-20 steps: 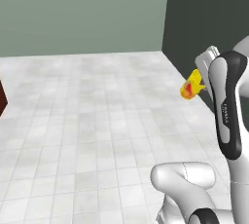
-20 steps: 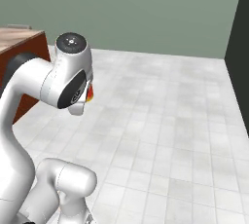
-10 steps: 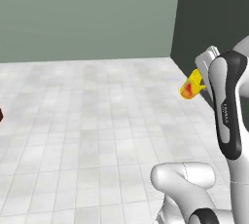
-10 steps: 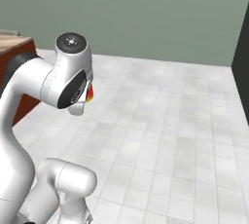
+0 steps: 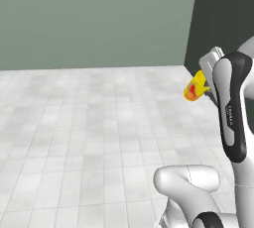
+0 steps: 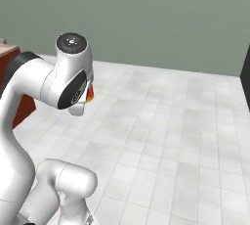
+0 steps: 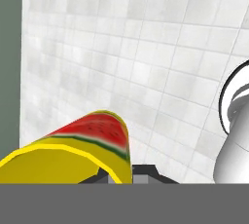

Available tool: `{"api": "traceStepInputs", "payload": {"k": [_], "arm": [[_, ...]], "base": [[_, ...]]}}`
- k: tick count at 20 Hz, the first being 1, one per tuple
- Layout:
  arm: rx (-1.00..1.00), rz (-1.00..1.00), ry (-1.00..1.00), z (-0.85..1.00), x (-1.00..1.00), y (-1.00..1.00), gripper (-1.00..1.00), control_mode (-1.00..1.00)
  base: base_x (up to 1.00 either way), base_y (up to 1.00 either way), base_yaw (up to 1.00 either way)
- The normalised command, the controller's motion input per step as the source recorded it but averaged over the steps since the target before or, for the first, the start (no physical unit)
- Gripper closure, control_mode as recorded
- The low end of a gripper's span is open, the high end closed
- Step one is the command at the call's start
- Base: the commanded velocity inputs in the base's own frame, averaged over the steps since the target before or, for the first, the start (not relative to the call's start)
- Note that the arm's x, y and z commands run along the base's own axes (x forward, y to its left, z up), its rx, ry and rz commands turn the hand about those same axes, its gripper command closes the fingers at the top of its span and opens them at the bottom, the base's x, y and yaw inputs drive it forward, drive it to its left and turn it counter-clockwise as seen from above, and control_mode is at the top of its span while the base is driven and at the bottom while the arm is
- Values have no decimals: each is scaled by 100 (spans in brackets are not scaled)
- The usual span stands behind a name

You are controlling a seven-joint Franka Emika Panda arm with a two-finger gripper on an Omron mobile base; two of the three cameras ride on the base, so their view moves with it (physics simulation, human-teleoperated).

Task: There is a tray on the dining counter. Grab the cup, mug, and pitcher and place them on the tray. The pitcher may be placed next to the tray if it cannot fit the tray.

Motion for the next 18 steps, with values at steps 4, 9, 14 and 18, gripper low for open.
{"api": "traceStepInputs", "payload": {"k": [4,9,14,18], "arm": [[0,0,0,0,0,0,100,100],[0,0,0,0,0,0,100,100],[0,0,0,0,0,0,100,100],[0,0,0,0,0,0,100,100]], "base": [[100,-17,7],[100,-22,6],[100,-21,6],[100,-17,7]]}}
